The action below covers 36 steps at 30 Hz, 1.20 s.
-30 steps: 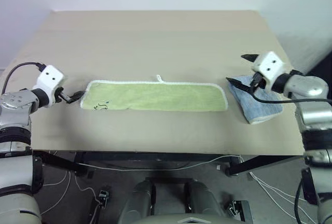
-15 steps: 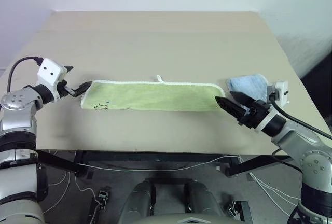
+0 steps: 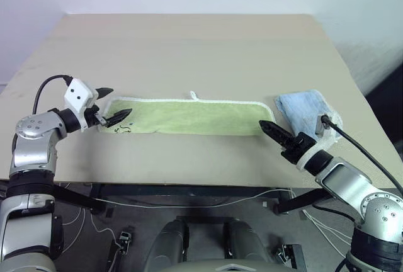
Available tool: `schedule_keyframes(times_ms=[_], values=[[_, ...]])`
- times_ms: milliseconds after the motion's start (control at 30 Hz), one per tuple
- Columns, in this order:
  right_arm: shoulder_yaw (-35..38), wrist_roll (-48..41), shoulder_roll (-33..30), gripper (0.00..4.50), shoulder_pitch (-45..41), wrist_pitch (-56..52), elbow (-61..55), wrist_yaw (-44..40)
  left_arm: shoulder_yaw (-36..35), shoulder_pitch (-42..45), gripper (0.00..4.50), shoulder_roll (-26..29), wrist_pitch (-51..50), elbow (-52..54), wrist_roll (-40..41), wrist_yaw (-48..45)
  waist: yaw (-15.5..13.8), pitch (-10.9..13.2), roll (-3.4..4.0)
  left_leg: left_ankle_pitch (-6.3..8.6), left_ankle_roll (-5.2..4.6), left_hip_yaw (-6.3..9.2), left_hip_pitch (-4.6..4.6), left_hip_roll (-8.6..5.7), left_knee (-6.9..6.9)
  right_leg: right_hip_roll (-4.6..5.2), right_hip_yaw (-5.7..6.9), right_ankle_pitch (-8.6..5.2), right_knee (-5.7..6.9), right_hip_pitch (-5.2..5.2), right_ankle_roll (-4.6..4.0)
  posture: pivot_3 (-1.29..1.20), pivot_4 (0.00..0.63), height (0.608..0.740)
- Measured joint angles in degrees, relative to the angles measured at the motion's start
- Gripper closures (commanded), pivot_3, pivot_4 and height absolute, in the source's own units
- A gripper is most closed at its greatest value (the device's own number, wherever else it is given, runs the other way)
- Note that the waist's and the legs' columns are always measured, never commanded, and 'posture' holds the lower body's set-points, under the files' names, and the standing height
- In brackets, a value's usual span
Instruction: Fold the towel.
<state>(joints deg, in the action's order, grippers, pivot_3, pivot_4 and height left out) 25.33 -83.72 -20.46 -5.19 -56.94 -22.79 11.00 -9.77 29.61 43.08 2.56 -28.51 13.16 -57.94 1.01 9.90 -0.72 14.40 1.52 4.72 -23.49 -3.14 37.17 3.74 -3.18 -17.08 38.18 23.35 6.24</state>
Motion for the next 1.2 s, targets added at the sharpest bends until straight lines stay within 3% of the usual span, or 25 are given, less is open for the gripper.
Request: schedule_keyframes(times_ms=[333,700,1200], values=[[-1.4,-11.5,1.7,0.03,-1.5,8.6,4.9,16.7,1.8,0.0,0.0,0.0,1.4,-0.6,-1.3,-0.9,0.0,0.0,0.0,0.0,0.0,-0.01,0.0,0.0,0.0,-0.03,0.0,0.0,0.0,0.0,0.0,0.0,0.15,0.74],[-5.0,-21.4,-0.8,0.03,3.2,12.7,3.3,22.0,1.9,0.3,0.0,0.1,2.5,-1.7,-1.3,-1.7,0.0,0.0,0.0,0.0,-0.01,-0.01,0.0,0.02,0.0,-0.04,0.0,0.0,0.0,-0.01,0.0,0.0,0.15,0.74],[-11.4,-22.0,3.3,0.03,-0.8,20.1,7.3,26.5,2.2,-0.1,0.0,0.1,2.5,-0.5,-1.3,-1.8,0.2,0.0,-0.07,0.0,-0.01,-0.01,0.08,0.05,-0.02,-0.06,-0.01,0.0,-0.03,-0.06,0.0,0.0,0.15,0.74]])
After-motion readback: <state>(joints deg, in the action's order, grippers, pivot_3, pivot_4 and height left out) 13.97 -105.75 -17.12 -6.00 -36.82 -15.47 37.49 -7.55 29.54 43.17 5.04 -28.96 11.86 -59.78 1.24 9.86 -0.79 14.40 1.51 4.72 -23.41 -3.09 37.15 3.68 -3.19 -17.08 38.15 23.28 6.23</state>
